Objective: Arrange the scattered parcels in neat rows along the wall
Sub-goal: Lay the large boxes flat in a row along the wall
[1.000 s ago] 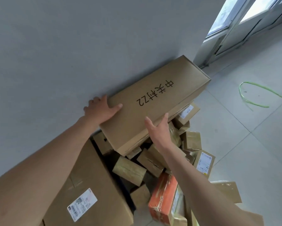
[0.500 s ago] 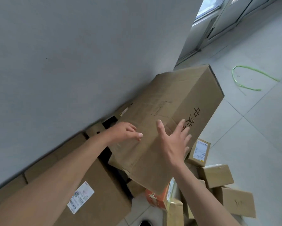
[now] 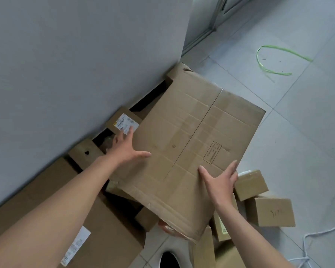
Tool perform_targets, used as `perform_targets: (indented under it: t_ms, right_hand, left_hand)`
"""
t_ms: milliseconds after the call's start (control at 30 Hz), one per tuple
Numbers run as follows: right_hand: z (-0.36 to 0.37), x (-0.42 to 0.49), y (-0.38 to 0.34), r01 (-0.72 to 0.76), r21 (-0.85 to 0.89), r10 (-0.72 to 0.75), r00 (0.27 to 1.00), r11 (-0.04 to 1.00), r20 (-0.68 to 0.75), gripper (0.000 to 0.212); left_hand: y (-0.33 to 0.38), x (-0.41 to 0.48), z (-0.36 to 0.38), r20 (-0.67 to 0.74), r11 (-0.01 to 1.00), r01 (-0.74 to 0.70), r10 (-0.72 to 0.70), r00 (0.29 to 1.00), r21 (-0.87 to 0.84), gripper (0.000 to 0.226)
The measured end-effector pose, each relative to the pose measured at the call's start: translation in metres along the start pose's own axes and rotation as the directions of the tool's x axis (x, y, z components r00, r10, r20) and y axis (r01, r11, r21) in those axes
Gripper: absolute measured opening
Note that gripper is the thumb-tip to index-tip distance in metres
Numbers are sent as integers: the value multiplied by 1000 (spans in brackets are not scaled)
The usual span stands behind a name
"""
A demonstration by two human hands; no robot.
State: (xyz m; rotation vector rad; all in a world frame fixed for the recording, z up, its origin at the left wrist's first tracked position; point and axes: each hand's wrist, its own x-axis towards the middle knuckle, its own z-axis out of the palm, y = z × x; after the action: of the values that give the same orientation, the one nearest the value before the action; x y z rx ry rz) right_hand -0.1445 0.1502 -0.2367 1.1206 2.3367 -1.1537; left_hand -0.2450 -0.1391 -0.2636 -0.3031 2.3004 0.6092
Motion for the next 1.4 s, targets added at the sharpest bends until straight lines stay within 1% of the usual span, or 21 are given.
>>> perform_targets:
  t_ms: [100, 133, 200, 300, 400, 467, 567, 667, 767, 867, 967, 1100, 1167, 1233, 1300, 1400]
  right_hand:
    - [-3, 16, 9, -2, 72, 2, 1000, 997, -4, 129]
    - [-4, 19, 11, 8, 77, -8, 1000, 997, -4, 129]
    - [-6, 23, 13, 42, 60, -41, 999, 997, -20, 126]
    - [-10, 19, 12, 68, 44, -65, 997, 997, -51, 121]
    - [-18, -1, 8, 84, 12, -84, 995, 996, -59, 119]
    - [-21, -23, 3, 113, -7, -113, 992, 994, -57, 118]
    - [-23, -75, -1, 158, -57, -161, 986, 986, -41, 117]
    - [-10, -144, -2, 223, -103, -223, 975, 969, 7, 119]
    - [15, -216, -3, 305, -160, -294, 951, 939, 92, 119]
    - [60, -298, 3, 374, -201, -337, 921, 905, 195, 118]
    - [116, -387, 28, 407, -251, -333, 897, 878, 291, 118]
    - [187, -507, 78, 429, -278, -293, 860, 860, 418, 122]
    - [217, -563, 105, 471, -269, -307, 822, 840, 481, 122]
    - [247, -614, 131, 517, -275, -316, 781, 810, 538, 119]
    - [275, -659, 156, 559, -292, -313, 743, 776, 592, 117]
    - [320, -718, 191, 642, -280, -331, 662, 714, 673, 118]
  left_hand:
    - [-3, 16, 7, 52, 981, 22, -12, 999, -192, 145]
    - [-5, 20, 6, 80, 966, 15, 6, 997, -257, 143]
    - [-5, 26, 5, 90, 938, -16, 50, 995, -345, 130]
    - [-1, 17, 1, 53, 912, -77, 107, 993, -402, 116]
    - [-3, -10, -8, 29, 889, -103, 129, 991, -447, 115]
    - [-15, -39, -15, 11, 861, -95, 116, 993, -499, 115]
    - [-52, -103, -16, -21, 817, -50, 46, 999, -575, 114]
    - [-114, -176, -9, -52, 786, 14, -58, 997, -619, 113]
    - [-190, -251, -3, -52, 751, 108, -186, 981, -652, 124]
    - [-281, -329, 7, -59, 679, 156, -282, 958, -717, 131]
    - [-377, -410, 18, -71, 630, 202, -381, 922, -750, 127]
    - [-502, -518, 51, -91, 576, 220, -461, 883, -787, 120]
    - [-558, -571, 77, -79, 516, 235, -516, 853, -824, 110]
    - [-608, -621, 109, -60, 439, 254, -586, 808, -862, 101]
    - [-652, -669, 143, -34, 361, 265, -645, 764, -894, 95]
    - [-707, -731, 193, 1, 244, 257, -724, 690, -935, 85]
